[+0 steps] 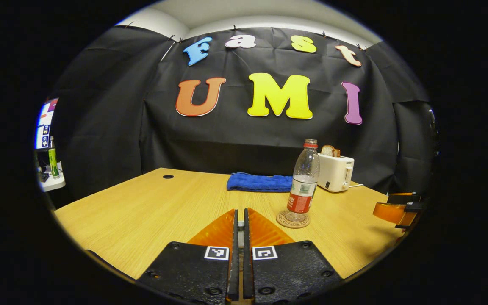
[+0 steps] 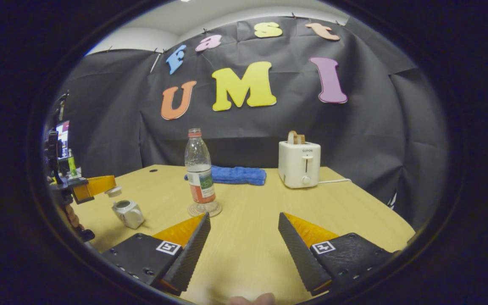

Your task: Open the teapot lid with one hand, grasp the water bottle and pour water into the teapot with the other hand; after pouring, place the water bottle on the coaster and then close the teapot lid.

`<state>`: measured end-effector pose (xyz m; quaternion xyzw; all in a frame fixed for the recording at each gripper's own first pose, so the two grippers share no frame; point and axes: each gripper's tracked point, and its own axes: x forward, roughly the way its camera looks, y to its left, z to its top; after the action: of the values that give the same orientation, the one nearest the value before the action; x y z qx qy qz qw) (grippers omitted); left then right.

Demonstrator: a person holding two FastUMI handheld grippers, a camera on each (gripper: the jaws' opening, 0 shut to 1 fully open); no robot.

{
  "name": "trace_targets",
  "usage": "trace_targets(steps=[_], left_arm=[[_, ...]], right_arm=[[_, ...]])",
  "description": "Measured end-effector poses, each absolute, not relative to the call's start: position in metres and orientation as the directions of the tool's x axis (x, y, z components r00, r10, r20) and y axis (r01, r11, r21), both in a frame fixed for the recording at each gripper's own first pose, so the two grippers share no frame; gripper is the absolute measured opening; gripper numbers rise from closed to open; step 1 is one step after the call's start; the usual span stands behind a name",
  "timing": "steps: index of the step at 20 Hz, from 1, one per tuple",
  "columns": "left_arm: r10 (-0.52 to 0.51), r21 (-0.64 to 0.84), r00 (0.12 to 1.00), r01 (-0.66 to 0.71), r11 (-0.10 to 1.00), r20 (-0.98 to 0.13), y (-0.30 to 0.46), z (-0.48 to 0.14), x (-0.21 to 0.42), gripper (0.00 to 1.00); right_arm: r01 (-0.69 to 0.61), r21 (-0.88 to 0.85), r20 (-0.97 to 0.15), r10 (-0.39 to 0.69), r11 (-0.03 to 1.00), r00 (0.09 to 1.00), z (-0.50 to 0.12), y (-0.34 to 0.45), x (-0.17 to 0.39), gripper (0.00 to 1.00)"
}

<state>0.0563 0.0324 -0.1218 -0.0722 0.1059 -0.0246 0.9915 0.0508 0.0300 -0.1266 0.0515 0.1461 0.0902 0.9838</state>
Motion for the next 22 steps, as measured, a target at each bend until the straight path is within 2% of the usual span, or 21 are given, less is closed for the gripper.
trace_targets(steps=[6,9,10,13,22], left_arm=[[-0.052,-0.146,0.969,0.016,0.989,-0.242,0.03,-0.134,0.06,0.06],[-0.062,-0.148,0.963,0.023,0.989,-0.262,0.026,-0.14,0.06,0.06],[-0.063,-0.144,0.962,0.026,0.989,-0.264,0.024,-0.141,0.06,0.07],[-0.053,-0.117,0.962,0.022,0.993,-0.267,0.025,-0.142,0.06,0.08],[-0.052,-0.162,0.952,0.003,0.987,-0.3,0.024,-0.153,0.057,0.1]], right_arm=[[-0.171,0.123,-0.262,0.198,0.978,0.945,-0.126,0.028,0.053,0.96],[-0.167,0.122,-0.256,0.193,0.978,0.947,-0.127,0.027,0.053,0.93],[-0.167,0.122,-0.257,0.194,0.978,0.947,-0.127,0.026,0.053,0.96],[-0.165,0.121,-0.253,0.192,0.979,0.948,-0.126,0.024,0.051,0.94],[-0.154,0.115,-0.231,0.177,0.981,0.957,-0.119,0.013,0.046,0.96]])
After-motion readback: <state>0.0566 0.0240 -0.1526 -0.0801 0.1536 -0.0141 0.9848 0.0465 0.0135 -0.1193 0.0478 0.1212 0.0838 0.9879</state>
